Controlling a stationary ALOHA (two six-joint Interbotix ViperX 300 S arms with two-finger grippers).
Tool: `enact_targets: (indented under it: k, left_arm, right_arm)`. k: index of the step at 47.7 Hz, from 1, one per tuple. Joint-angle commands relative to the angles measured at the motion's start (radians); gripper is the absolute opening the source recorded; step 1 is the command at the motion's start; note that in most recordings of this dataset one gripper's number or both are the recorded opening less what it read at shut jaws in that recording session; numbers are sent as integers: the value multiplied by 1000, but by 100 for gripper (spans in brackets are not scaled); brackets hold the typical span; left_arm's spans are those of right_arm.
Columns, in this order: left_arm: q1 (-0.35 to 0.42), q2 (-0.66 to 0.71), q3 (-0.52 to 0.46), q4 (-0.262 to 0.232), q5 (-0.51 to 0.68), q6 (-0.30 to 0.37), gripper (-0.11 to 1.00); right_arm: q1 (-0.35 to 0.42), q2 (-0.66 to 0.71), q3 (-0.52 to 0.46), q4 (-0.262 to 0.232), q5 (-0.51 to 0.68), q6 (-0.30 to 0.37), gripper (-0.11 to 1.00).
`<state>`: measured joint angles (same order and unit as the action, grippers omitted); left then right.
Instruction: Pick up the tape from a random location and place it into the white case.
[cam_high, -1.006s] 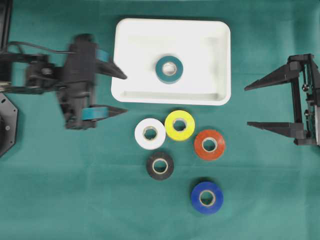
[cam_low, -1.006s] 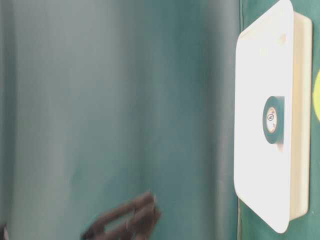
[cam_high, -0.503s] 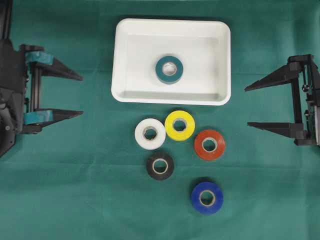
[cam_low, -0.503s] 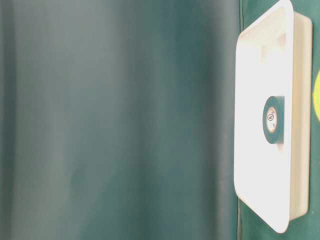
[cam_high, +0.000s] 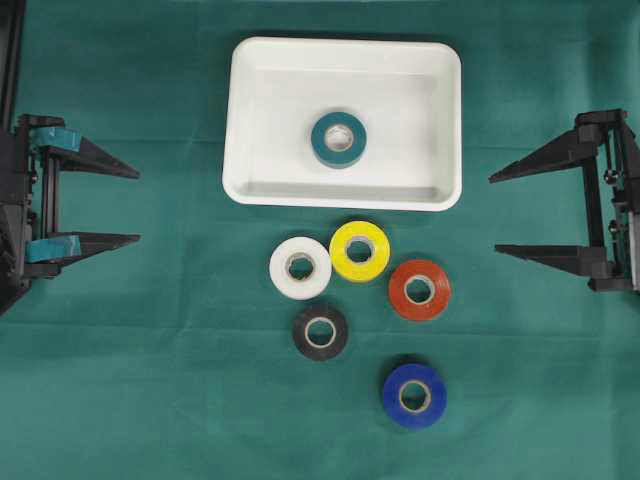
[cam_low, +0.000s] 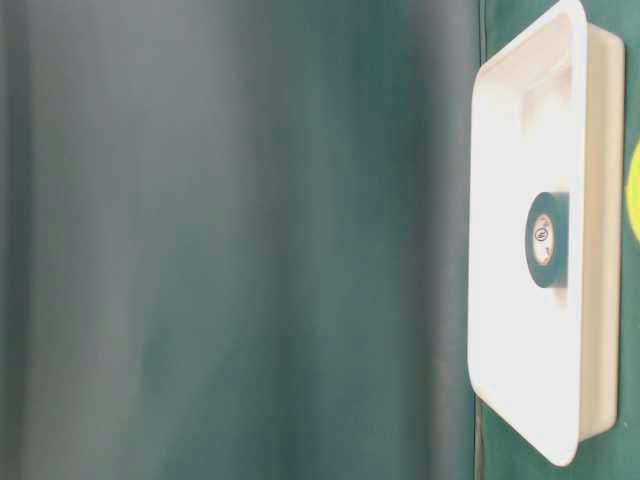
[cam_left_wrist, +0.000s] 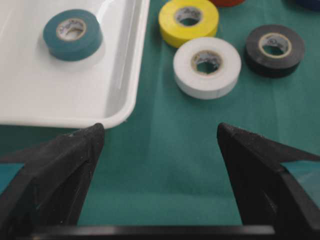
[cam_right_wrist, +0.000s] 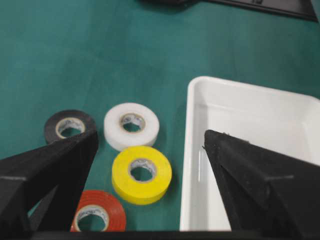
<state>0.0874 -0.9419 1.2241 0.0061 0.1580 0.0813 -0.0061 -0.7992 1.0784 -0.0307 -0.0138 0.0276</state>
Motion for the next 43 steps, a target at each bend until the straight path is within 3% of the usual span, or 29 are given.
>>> enact_targets:
  k: [1,43]
  left_arm:
    - [-2,3,-12,-3,-9,-2,94]
    - [-2,3,-11,-3,-25,-6,94]
  right_arm:
    - [-2,2,-9,-2,-6,-2,91]
    - [-2,2,-11,0,3,5,91]
